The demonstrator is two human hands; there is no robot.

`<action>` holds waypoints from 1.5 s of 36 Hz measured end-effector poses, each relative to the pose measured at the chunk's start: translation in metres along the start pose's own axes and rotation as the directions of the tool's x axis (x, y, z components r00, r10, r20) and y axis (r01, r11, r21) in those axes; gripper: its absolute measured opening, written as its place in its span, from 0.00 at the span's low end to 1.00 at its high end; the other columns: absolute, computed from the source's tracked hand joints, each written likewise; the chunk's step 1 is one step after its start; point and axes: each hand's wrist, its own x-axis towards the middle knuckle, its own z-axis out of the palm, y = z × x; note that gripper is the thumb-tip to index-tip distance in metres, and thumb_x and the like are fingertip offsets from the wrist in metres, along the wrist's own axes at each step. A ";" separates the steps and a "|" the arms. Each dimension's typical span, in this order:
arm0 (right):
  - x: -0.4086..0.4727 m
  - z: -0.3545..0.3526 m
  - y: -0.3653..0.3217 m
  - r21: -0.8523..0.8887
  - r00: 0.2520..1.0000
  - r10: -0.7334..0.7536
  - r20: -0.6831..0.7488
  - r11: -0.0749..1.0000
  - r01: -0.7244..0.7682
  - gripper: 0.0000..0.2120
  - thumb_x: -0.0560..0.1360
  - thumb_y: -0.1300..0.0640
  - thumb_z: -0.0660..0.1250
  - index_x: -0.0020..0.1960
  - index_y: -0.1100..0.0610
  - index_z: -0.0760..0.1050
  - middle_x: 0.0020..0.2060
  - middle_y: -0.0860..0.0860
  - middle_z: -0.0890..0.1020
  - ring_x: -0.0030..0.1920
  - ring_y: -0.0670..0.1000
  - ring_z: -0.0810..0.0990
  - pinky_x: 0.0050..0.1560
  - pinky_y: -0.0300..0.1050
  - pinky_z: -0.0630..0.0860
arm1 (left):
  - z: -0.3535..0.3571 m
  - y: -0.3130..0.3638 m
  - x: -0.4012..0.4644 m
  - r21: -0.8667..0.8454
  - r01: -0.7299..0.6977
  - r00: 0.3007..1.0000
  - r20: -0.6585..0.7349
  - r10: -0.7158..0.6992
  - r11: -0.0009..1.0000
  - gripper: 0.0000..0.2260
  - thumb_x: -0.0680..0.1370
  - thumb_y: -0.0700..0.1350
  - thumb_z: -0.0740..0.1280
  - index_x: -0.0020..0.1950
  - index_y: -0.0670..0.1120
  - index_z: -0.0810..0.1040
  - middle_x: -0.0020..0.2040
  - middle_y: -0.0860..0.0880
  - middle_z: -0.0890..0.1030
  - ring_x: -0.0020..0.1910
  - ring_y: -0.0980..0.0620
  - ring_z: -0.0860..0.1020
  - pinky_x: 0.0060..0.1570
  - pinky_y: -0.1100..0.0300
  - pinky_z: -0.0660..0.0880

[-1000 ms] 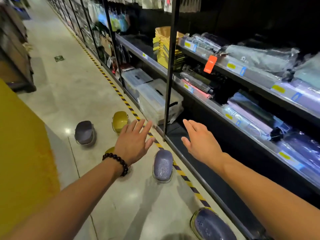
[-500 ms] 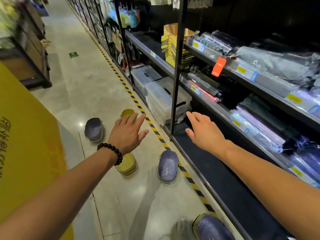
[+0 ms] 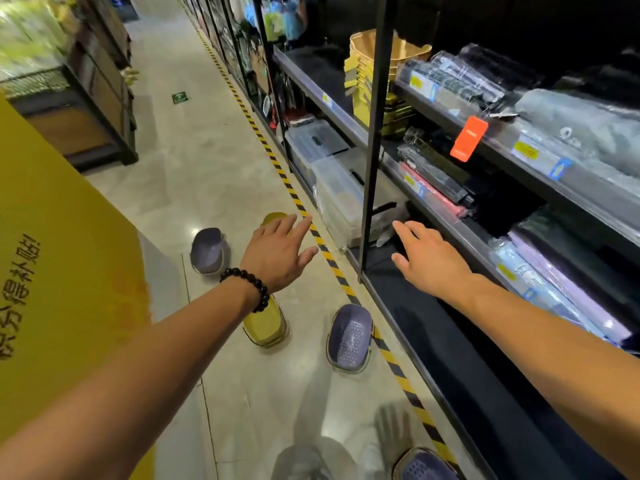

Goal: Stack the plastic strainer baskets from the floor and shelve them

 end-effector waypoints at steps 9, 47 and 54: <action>0.053 0.035 -0.002 0.014 0.997 0.051 0.052 0.999 -0.052 0.33 0.83 0.46 0.61 0.82 0.53 0.53 0.77 0.56 0.64 0.72 0.64 0.68 0.59 0.60 0.78 | 0.049 -0.028 0.059 -0.032 -0.058 0.996 0.073 0.060 0.998 0.29 0.85 0.64 0.53 0.83 0.53 0.57 0.81 0.46 0.65 0.77 0.41 0.65 0.72 0.42 0.66; 0.086 0.470 -0.014 0.089 0.633 0.642 0.432 0.669 -0.738 0.30 0.80 0.46 0.66 0.79 0.52 0.61 0.75 0.57 0.70 0.69 0.62 0.76 0.60 0.55 0.78 | 0.489 -0.054 0.290 -0.169 -0.461 0.734 0.479 0.481 0.871 0.28 0.84 0.61 0.58 0.81 0.50 0.62 0.79 0.42 0.67 0.72 0.35 0.70 0.66 0.39 0.70; 0.083 0.604 -0.009 0.176 0.530 0.695 0.486 0.516 -0.838 0.29 0.81 0.45 0.64 0.79 0.50 0.61 0.75 0.55 0.68 0.67 0.60 0.76 0.59 0.52 0.77 | 0.628 -0.041 0.292 -0.154 -0.509 0.666 0.552 0.502 0.847 0.29 0.83 0.61 0.59 0.82 0.52 0.61 0.80 0.43 0.66 0.74 0.36 0.69 0.68 0.38 0.71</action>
